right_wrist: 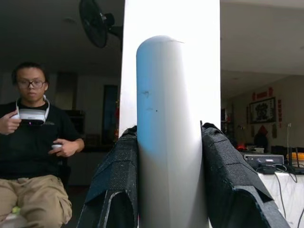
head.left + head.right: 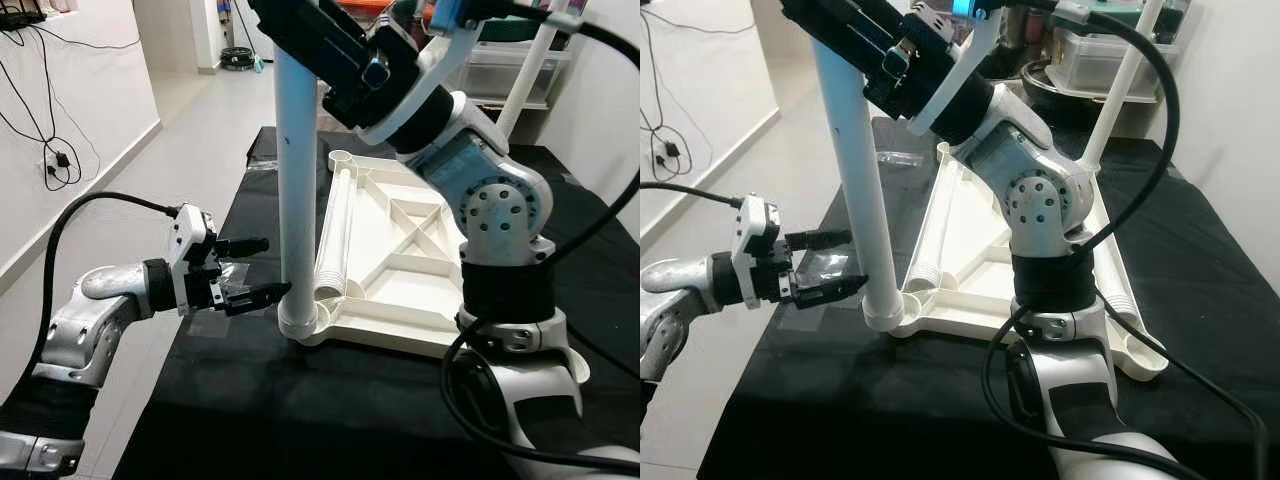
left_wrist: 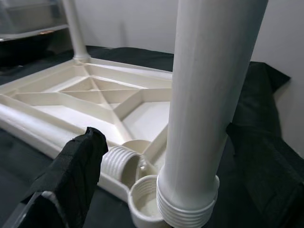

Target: Building children table

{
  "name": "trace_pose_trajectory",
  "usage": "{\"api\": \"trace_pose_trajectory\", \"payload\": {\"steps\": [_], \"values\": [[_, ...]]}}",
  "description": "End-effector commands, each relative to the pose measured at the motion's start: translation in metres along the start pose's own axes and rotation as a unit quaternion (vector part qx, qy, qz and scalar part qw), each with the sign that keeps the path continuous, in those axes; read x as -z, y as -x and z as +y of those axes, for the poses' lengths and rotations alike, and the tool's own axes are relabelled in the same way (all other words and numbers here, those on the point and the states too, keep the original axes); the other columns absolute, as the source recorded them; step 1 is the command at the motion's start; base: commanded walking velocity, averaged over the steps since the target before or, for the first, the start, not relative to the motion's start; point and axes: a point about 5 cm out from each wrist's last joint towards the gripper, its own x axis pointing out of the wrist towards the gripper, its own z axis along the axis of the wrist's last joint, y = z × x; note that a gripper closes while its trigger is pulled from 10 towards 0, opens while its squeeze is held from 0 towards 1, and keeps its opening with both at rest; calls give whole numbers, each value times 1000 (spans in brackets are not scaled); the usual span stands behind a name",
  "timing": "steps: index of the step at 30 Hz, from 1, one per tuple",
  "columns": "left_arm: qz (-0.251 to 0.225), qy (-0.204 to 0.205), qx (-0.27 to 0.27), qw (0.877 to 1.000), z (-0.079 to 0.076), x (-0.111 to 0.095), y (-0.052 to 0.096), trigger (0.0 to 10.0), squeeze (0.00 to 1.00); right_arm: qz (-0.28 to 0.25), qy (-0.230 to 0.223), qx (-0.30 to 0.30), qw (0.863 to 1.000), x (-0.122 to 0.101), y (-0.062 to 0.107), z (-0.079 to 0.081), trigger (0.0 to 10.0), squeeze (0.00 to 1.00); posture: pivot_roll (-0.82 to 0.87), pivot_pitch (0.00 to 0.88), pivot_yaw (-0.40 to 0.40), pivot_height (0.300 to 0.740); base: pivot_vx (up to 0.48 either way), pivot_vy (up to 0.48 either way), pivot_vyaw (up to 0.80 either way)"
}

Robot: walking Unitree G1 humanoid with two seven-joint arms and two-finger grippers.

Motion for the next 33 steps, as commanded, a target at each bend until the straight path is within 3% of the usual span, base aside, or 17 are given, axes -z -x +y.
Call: {"api": "trace_pose_trajectory", "payload": {"steps": [1, 11, 19, 27, 28, 29, 30, 33], "values": [[4, 9, 5, 1000, 0, 2, -4, 10000, 0, -3, -12, -18, 1000, 0, -7, 7, 0, 0, 7, 0, -49, 740, 0, 0, 0], [12, 21, 44, 999, -11, 12, -20, 10000, 0, -16, -26, 1, 1000, 1, -9, 8, 0, 0, 2, 0, -52, 740, 0, 0, 0], [-14, 35, 57, 998, -21, 8, -27, 10000, 0, -18, -17, 42, 999, 3, -5, -3, 0, 0, 4, 0, -57, 740, 0, 0, 0], [-11, 56, 44, 997, -16, 19, -28, 10000, 0, -31, -33, 33, 998, 1, -6, 4, 0, 0, -3, 0, -50, 740, 0, 0, 0], [-11, 64, 46, 997, -17, 23, -30, 4863, 0, -34, -36, 34, 998, 1, -6, 3, 0, 0, -3, 0, -50, 740, 0, 0, 0], [-12, 71, 53, 996, -19, 26, -32, 1725, 0, -38, -38, 36, 998, 0, -6, 1, 0, 0, -3, 0, -50, 740, 0, 0, 0], [-15, 77, 64, 995, -23, 27, -33, 0, 0, -42, -39, 39, 998, -1, -6, 0, 0, 0, -3, 0, -50, 740, 0, 0, 0], [-17, 83, 78, 993, -28, 28, -34, 0, 0, -49, -41, 42, 997, -3, -6, -1, 0, 0, -8, 0, -47, 740, 0, 0, 0]]}}
